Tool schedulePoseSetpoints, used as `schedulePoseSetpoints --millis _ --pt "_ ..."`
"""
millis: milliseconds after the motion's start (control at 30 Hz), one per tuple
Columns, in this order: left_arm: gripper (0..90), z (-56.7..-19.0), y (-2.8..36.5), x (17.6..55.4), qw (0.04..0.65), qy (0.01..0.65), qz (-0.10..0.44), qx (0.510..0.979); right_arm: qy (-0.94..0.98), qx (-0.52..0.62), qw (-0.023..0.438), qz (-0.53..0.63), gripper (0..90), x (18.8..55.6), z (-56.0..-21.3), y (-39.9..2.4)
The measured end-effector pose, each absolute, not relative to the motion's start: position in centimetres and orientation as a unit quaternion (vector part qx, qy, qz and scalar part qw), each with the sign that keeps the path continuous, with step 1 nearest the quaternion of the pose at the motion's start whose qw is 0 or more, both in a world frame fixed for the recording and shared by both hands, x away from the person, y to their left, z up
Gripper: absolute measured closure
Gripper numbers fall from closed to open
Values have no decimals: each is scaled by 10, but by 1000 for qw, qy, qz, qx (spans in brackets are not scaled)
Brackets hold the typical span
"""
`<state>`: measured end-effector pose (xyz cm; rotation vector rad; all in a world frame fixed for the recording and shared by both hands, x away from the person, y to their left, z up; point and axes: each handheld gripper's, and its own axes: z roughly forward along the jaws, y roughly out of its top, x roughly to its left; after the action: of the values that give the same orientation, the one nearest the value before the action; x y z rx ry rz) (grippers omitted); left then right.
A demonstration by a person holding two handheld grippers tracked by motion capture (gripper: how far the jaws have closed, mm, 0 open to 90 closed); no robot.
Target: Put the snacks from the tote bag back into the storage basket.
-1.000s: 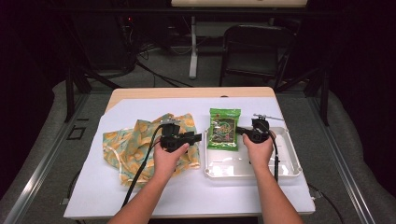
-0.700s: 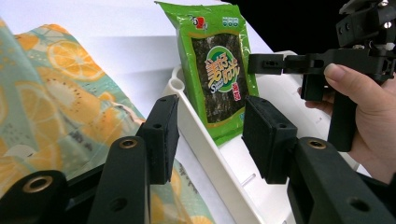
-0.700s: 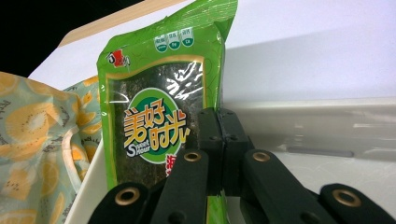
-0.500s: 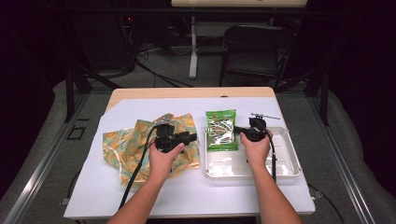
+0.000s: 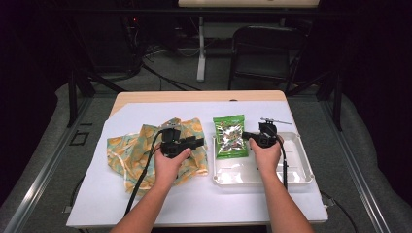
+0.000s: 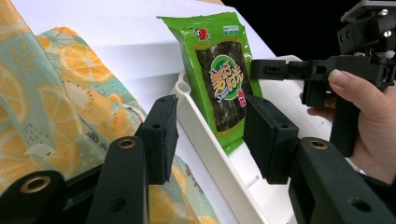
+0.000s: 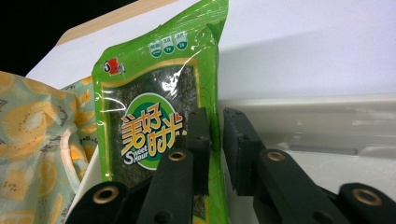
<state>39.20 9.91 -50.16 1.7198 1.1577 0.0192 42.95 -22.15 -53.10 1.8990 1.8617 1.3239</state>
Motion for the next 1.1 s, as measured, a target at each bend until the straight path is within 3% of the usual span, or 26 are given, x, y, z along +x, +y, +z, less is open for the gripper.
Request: schedulePoseSetpoints --millis 167,400,1100 --pt "538 -501 99 392 509 480 9 714 623 635 87 449 707 429 -530 -223" --pt "528 -501 100 392 509 481 11 714 624 633 95 448 648 427 -528 -222" --pt "519 -494 109 389 504 476 28 720 634 611 130 456 590 417 -515 -218"
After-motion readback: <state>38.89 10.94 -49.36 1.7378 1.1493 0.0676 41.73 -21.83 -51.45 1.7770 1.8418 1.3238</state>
